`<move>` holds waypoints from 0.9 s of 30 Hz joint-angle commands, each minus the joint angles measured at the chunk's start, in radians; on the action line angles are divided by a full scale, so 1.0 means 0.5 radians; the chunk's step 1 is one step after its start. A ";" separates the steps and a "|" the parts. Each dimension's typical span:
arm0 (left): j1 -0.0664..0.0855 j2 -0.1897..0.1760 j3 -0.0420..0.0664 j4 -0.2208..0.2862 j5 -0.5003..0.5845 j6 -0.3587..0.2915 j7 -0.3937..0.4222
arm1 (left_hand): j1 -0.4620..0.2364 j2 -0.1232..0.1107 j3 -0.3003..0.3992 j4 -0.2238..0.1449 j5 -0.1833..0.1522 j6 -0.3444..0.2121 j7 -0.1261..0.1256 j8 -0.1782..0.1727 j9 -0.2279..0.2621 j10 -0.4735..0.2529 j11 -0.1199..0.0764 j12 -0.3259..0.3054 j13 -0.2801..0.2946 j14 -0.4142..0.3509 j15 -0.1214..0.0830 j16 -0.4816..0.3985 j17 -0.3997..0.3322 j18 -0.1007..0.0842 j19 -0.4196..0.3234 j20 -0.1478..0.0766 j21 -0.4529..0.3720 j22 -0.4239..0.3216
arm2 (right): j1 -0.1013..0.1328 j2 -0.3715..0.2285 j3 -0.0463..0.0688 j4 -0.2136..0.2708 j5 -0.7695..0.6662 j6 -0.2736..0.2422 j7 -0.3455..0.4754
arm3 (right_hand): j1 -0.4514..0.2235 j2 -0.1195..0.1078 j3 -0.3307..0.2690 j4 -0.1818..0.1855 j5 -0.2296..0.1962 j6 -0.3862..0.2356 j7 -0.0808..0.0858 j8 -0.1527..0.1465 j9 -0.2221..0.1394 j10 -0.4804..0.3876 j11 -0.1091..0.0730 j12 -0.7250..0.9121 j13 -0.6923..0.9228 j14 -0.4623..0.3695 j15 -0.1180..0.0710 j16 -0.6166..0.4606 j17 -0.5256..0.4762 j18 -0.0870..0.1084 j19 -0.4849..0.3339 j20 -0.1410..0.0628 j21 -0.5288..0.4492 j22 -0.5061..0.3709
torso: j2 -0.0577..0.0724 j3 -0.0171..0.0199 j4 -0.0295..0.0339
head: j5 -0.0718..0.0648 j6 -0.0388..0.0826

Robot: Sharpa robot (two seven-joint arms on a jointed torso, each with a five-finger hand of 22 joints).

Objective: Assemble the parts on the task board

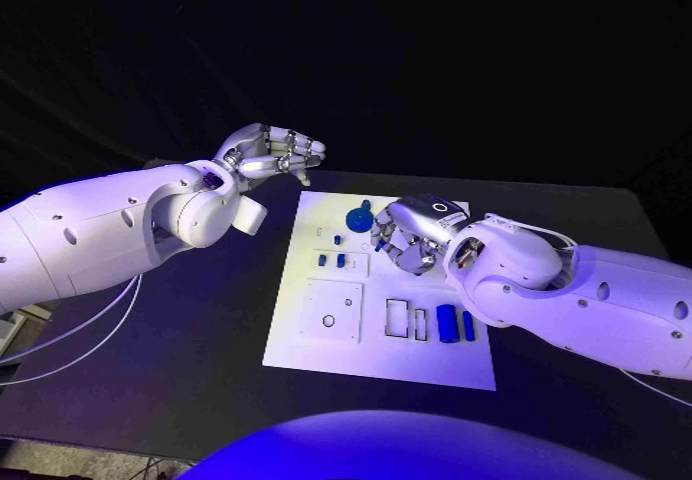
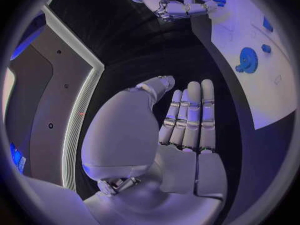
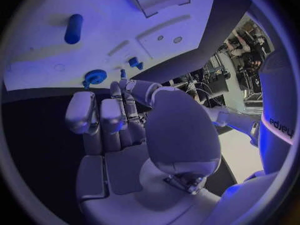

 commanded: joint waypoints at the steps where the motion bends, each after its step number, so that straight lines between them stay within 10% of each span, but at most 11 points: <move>1: 0.002 0.012 0.002 0.000 -0.004 0.033 0.005 | 0.021 -0.003 0.006 -0.007 -0.002 -0.016 0.003 0.002 -0.003 -0.012 -0.005 0.013 -0.002 -0.015 0.006 -0.009 -0.003 0.024 -0.018 0.003 0.014 0.003 | -0.026 0.032 -0.005 0.001 -0.019 0.042 0.007 | -0.011 0.003 -0.003 0.001 0.006 0.002 0.006 0.007 0.003 0.010 -0.015 -0.002 0.001 0.009 -0.002 -0.007 -0.001 -0.030 0.002 0.001 -0.005 0.193 | 0.000 0.0012 -0.003 | 0.030 0.000; 27: 0.004 0.039 0.002 -0.007 -0.011 0.045 -0.009 | 0.021 -0.002 0.006 -0.010 -0.002 -0.018 0.004 0.004 -0.003 -0.020 -0.004 0.018 -0.002 -0.016 0.007 -0.009 -0.005 0.024 -0.021 0.004 0.016 0.005 | -0.208 0.160 -0.034 -0.004 -0.017 0.073 0.025 | -0.012 0.007 -0.001 0.000 0.006 -0.001 0.007 0.005 0.002 0.009 -0.015 -0.005 0.000 0.010 -0.002 -0.008 0.000 -0.029 0.001 0.001 -0.008 0.192 | 0.004 0.0072 -0.007 | 0.097 0.000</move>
